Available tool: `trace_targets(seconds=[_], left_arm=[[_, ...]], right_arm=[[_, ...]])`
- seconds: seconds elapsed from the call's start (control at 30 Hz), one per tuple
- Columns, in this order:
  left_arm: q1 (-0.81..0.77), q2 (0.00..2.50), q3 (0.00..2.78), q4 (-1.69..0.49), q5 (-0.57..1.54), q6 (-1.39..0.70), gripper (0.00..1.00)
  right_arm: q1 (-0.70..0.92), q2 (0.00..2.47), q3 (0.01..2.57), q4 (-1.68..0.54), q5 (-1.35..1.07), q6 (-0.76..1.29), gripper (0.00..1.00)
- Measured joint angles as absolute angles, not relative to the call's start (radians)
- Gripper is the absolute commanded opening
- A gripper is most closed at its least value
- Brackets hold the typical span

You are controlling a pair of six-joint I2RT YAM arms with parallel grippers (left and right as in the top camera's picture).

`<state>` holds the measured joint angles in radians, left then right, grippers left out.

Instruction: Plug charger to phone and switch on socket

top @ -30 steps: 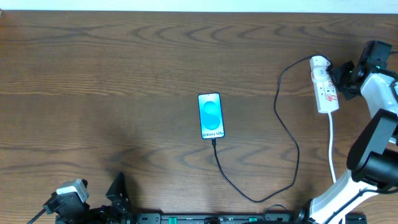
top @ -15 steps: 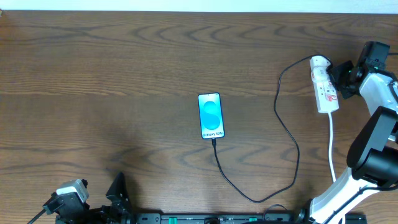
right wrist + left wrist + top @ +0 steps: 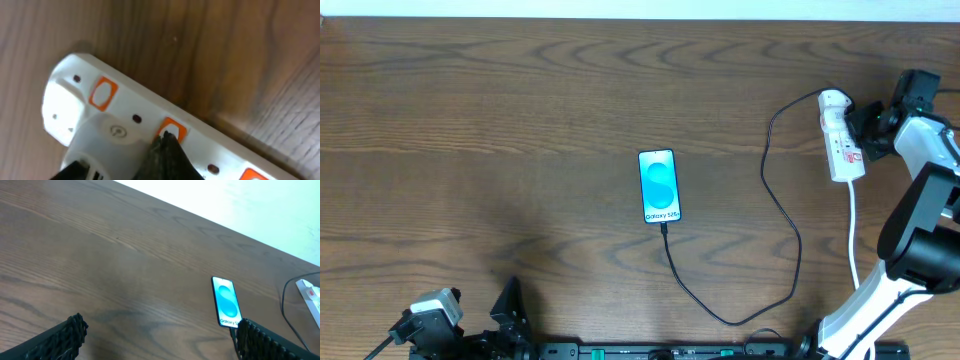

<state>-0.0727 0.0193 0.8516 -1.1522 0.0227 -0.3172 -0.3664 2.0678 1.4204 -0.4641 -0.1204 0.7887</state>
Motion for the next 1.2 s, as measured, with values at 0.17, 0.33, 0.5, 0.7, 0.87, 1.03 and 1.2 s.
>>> trace_targets(seconds=[0.17, 0.33, 0.5, 0.7, 0.87, 1.03, 1.2], left_arm=[[-0.073, 0.019, 0.851, -1.152, 0.023, -0.317, 0.98], [-0.073, 0.019, 0.851, -1.152, 0.023, -0.317, 0.98], [-0.073, 0.019, 0.851, -1.152, 0.023, -0.317, 0.98], [-0.073, 0.019, 0.851, -1.153, 0.023, -0.317, 0.98], [-0.073, 0.019, 0.851, -1.152, 0.023, -0.317, 0.98], [-0.073, 0.019, 0.851, -1.152, 0.023, -0.317, 0.98], [-0.073, 0.019, 0.851, -1.152, 0.023, -0.317, 0.98]], right_arm=[[-0.363, 2.069, 1.422, -0.465, -0.111, 0.786, 0.01], [-0.363, 2.070, 1.426, -0.467, -0.111, 0.780, 0.01], [-0.367, 2.092, 1.483, -0.535, -0.122, 0.780, 0.01], [-0.378, 2.132, 1.584, -0.663, -0.152, 0.781, 0.01], [-0.397, 2.136, 1.624, -0.709, -0.193, 0.801, 0.01], [-0.410, 2.136, 1.625, -0.712, -0.231, 0.813, 0.01], [-0.411, 2.136, 1.625, -0.714, -0.241, 0.816, 0.01]])
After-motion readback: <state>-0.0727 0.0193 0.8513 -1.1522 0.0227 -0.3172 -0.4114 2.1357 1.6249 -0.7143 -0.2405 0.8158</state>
